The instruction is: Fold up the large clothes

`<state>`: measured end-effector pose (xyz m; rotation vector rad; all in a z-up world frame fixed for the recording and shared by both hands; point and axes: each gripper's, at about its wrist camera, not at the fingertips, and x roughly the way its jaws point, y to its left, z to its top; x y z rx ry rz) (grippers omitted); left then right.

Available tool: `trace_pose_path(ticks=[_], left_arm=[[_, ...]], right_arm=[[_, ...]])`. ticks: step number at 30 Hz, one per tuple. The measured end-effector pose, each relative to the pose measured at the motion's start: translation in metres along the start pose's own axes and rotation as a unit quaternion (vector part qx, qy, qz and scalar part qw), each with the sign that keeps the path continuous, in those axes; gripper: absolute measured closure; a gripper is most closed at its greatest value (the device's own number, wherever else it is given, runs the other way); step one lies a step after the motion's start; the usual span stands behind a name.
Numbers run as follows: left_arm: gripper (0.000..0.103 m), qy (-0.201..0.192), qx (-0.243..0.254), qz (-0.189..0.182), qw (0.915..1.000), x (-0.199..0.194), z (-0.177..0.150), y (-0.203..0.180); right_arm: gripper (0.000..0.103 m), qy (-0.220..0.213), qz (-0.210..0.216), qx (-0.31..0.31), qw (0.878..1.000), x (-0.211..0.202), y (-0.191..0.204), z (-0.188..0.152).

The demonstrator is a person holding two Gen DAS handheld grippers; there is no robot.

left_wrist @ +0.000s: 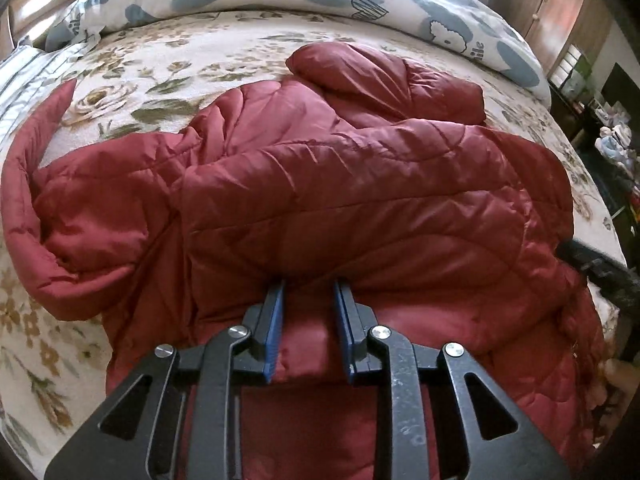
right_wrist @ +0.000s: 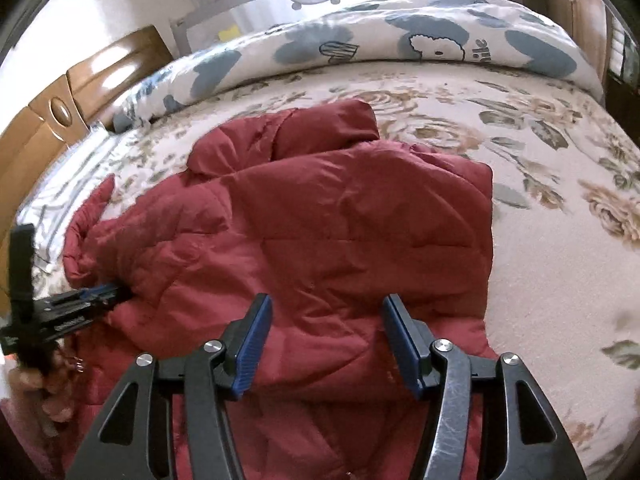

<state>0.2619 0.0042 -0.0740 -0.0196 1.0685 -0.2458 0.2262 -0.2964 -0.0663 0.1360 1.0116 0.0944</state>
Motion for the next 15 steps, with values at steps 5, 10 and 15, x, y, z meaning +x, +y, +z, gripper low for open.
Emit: trace_pose_path(ticks=[5,10,15], left_arm=[[0.08,-0.003,0.006,-0.001,1.0,0.003,-0.005,0.003],[0.08,-0.001,0.003,0.001,1.0,0.003,-0.005,0.003],[0.077,0.006,0.002,-0.002,1.0,-0.006,-0.002,0.005]], right_arm=[[0.043,0.018,-0.01,-0.006,1.0,0.026,-0.006,-0.01],[0.042,0.016,-0.013,-0.009,1.0,0.026,-0.006,-0.009],[0.042,0.013,-0.007,-0.004,1.0,0.022,-0.007,-0.01]])
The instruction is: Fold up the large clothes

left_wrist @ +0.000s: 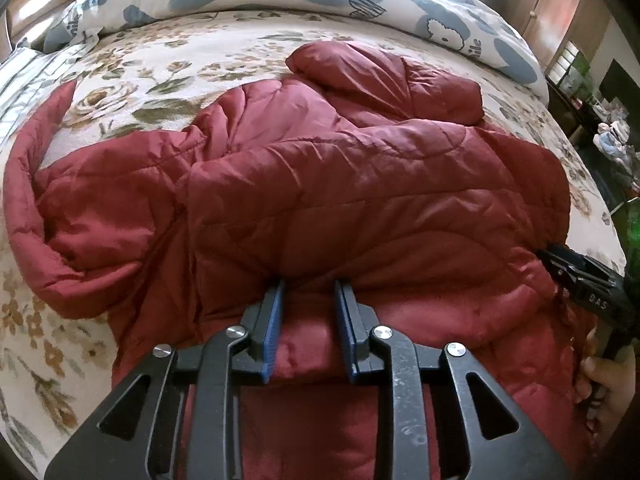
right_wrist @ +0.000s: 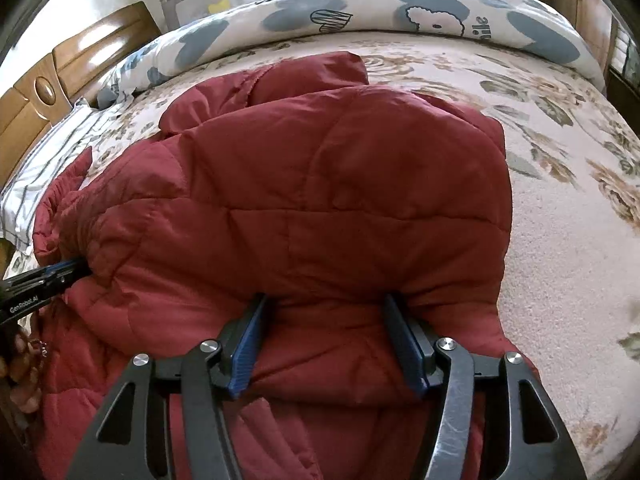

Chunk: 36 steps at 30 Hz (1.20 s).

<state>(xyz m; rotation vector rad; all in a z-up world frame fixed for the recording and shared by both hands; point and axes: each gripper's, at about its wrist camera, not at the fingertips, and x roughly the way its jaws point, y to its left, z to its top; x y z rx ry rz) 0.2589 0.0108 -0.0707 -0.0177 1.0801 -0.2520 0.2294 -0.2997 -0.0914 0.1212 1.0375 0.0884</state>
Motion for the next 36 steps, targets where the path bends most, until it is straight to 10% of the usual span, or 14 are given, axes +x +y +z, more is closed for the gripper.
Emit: trace_pose_path(ticks=[19,36], left_arm=[[0.041,-0.046,-0.074,0.046,0.9951,-0.066,0.005,0.063],[0.026,-0.027,-0.11,0.172,0.9785,-0.053,0.064,0.158]], right_arm=[[0.038,-0.018,0.078,0.025,0.996,-0.077,0.015,-0.028],[0.036,-0.021,0.107,0.015,0.994,-0.103,0.033,-0.046]])
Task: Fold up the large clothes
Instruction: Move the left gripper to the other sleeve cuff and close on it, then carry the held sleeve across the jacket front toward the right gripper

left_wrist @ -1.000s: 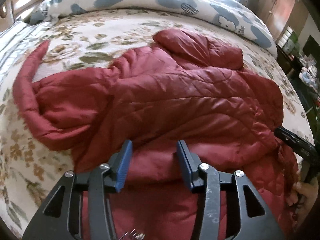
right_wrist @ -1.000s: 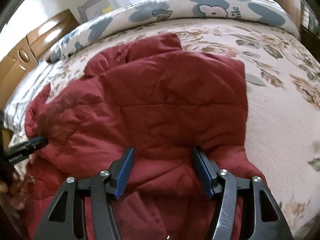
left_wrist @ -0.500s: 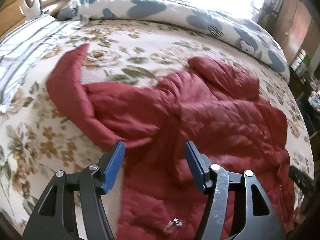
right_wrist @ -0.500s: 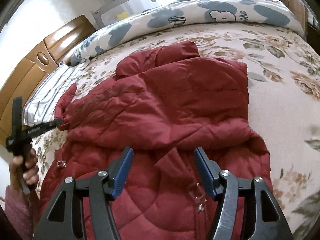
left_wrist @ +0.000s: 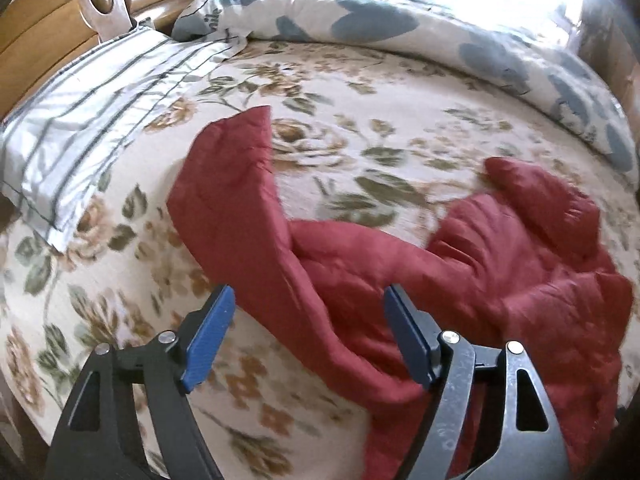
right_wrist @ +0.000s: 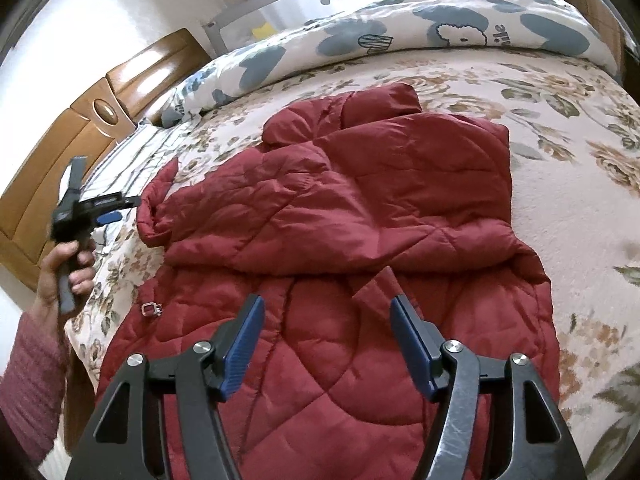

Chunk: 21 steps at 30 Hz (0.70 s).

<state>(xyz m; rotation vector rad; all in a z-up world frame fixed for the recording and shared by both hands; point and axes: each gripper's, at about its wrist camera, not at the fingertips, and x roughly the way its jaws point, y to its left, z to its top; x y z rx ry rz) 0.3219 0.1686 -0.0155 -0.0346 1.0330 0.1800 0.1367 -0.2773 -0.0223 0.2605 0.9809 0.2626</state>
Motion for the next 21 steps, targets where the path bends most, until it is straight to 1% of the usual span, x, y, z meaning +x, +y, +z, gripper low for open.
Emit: trace_pose_path(ticks=[4,6,10,11,12,14,15,16,17,18,19,21], left_arm=[[0.026,0.018,0.005,0.042,0.9989,0.028,0.026,0.007],[0.026,0.027,0.005,0.057,0.998,0.041,0.038,0.01],[0.026,0.052,0.021,0.109,0.9925,0.073,0.057,0.011],[0.026,0.064,0.019,0.118,0.9908,0.084,0.059,0.014],[0.026,0.072,0.016,0.117,0.9904,0.091,0.061,0.017],[0.041,0.085,-0.001,0.106,0.9907,0.103,0.061,0.025],[0.061,0.089,-0.007,0.105,0.9905,0.106,0.059,0.029],[0.071,0.091,-0.014,0.099,0.9908,0.107,0.058,0.032],[0.073,0.089,-0.021,0.089,0.9919,0.106,0.057,0.033],[0.081,0.077,-0.028,0.076,0.9938,0.1,0.054,0.036],[0.087,0.07,-0.029,0.072,0.9945,0.096,0.054,0.036],[0.091,0.052,-0.035,0.05,0.9967,0.081,0.049,0.036]], right_arm=[[0.035,0.004,0.004,0.005,1.0,0.0,0.0,-0.003],[0.035,0.006,0.004,0.006,1.0,0.001,0.0,-0.004],[0.035,0.007,0.002,0.012,1.0,0.0,-0.003,-0.006],[0.035,0.007,0.002,0.014,1.0,-0.001,-0.004,-0.007],[0.035,0.008,0.002,0.016,1.0,-0.001,-0.004,-0.008],[0.035,0.01,0.003,0.018,1.0,-0.001,-0.005,-0.011],[0.035,0.01,0.003,0.019,1.0,-0.001,-0.006,-0.012],[0.035,0.012,0.002,0.02,1.0,0.0,-0.006,-0.013],[0.035,0.012,0.002,0.022,1.0,-0.001,-0.007,-0.014],[0.035,0.013,0.003,0.023,1.0,0.0,-0.007,-0.015],[0.035,0.013,0.003,0.025,1.0,0.0,-0.008,-0.016],[0.035,0.011,0.004,0.026,1.0,-0.001,-0.008,-0.017]])
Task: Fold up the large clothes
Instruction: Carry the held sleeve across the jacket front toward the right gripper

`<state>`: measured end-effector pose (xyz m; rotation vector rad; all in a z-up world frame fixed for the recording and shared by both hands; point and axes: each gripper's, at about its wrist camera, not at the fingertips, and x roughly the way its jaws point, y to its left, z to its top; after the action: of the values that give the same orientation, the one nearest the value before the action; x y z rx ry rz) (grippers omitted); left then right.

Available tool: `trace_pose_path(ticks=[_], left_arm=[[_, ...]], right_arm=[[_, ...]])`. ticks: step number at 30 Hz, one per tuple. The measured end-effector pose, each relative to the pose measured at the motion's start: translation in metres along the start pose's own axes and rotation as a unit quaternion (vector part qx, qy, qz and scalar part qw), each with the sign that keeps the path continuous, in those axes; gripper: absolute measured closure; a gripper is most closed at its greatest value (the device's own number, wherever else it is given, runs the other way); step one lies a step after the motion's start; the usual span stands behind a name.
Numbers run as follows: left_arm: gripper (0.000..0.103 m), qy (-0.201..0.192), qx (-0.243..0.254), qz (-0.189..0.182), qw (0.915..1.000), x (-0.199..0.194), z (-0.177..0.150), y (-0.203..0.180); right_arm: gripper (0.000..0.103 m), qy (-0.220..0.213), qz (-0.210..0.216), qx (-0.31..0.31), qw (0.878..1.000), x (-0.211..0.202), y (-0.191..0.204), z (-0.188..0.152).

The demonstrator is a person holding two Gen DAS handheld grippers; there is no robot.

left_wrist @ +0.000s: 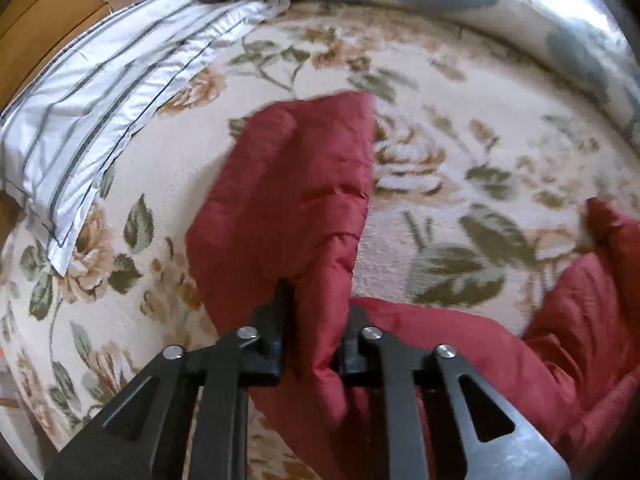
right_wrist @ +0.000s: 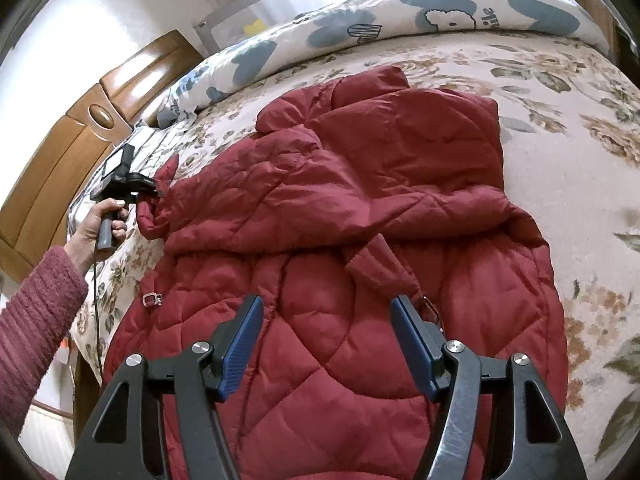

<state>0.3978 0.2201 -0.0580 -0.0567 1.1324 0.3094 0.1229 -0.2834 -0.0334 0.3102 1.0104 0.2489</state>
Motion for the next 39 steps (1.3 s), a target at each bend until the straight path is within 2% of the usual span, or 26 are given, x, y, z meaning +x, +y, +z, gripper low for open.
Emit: trace_pose_path(ticks=[5,9,14,20,25,29,39], left_arm=[[0.093,-0.027,-0.02,-0.062,0.9975,-0.033,-0.016,0.004],[0.093,-0.053,-0.038,-0.12,0.9906,-0.069,-0.031,0.005],[0.093,-0.089,-0.033,-0.198,0.9756,-0.119,-0.053,-0.011],[0.093,-0.112,0.002,-0.268,0.9569,-0.163,-0.088,-0.051],[0.093,-0.12,0.053,-0.293,0.9469,-0.183,-0.117,-0.099],[0.093,-0.117,0.085,-0.305,0.9414,-0.184,-0.134,-0.129],[0.093,-0.083,0.147,-0.289,0.9424,-0.163,-0.181,-0.182]], right_arm=[[0.035,-0.005,0.002,-0.004,1.0,-0.003,0.005,-0.002],[0.035,-0.012,0.004,-0.006,1.0,-0.009,0.009,-0.002],[0.035,-0.018,0.002,-0.005,1.0,-0.014,0.01,-0.003],[0.035,-0.022,0.004,0.002,1.0,-0.019,0.007,-0.007],[0.035,-0.024,0.009,0.015,1.0,-0.021,0.001,-0.008],[0.035,-0.028,0.012,0.028,0.999,-0.024,-0.003,-0.008],[0.034,-0.034,0.05,0.085,0.995,-0.018,-0.022,0.004]])
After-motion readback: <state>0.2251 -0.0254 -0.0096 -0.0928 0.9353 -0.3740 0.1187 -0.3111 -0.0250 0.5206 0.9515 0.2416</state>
